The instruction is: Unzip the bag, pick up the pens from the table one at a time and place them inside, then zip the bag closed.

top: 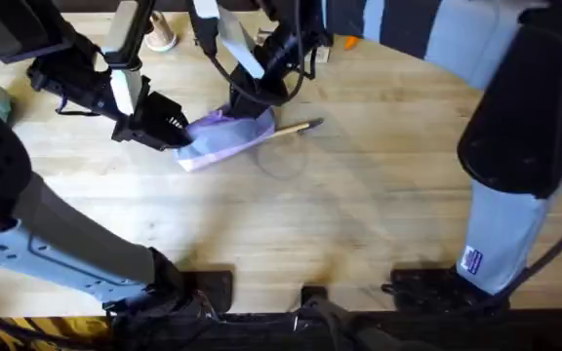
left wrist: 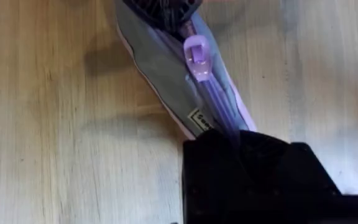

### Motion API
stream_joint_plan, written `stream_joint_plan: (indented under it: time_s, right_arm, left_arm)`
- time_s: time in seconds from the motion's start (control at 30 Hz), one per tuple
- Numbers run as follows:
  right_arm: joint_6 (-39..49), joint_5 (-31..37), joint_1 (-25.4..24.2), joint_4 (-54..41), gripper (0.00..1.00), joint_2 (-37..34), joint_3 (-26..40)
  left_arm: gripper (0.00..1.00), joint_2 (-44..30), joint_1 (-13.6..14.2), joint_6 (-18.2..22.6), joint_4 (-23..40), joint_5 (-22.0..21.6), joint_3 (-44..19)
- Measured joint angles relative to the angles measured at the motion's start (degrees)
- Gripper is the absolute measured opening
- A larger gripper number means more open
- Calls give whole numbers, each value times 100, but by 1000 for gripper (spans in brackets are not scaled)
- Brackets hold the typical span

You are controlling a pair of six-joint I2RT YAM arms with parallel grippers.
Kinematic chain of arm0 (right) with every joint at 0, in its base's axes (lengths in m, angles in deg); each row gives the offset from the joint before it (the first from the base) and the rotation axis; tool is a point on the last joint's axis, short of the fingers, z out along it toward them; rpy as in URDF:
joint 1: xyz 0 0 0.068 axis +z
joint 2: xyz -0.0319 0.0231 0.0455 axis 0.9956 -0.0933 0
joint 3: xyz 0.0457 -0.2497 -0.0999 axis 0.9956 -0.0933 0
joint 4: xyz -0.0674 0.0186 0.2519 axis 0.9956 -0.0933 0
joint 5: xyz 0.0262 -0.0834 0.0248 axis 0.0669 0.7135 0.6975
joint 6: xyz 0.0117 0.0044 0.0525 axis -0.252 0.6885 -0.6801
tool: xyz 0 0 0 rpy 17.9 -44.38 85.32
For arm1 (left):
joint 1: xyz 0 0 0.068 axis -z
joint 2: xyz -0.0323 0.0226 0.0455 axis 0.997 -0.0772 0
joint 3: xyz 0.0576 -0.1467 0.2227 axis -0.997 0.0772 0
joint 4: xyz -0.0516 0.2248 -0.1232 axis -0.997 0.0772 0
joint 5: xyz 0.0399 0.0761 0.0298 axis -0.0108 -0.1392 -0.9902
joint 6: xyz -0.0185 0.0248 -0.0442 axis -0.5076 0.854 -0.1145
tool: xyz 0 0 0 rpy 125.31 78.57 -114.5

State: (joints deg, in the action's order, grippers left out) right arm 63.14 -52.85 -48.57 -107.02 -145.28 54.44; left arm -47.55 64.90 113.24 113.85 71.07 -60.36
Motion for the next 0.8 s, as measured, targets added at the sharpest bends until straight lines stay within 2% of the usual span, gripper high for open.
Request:
stream_joint_plan:
  time_s: [0.23,0.27,0.3,0.47,0.5,0.7,0.8]
  right_arm:
    - [0,-63,96,-9,33,-198,2]
    - [0,-63,96,-8,33,-198,2]
    - [0,-65,96,-9,34,-198,2]
    - [0,-67,107,-21,33,-198,2]
    - [0,-67,109,-22,33,-198,2]
    - [0,-67,111,-22,33,-198,2]
    - [0,-67,111,-24,33,-198,2]
  left_arm:
    - [42,0,0,2,-2,-2,0]
    - [70,-1,0,0,-2,-3,0]
    - [163,0,0,-4,6,-1,0]
    - [924,-1,0,-1,-35,62,0]
    - [974,-2,0,1,-70,69,0]
    - [993,0,0,2,-87,72,0]
    - [995,0,-22,2,188,70,-42]
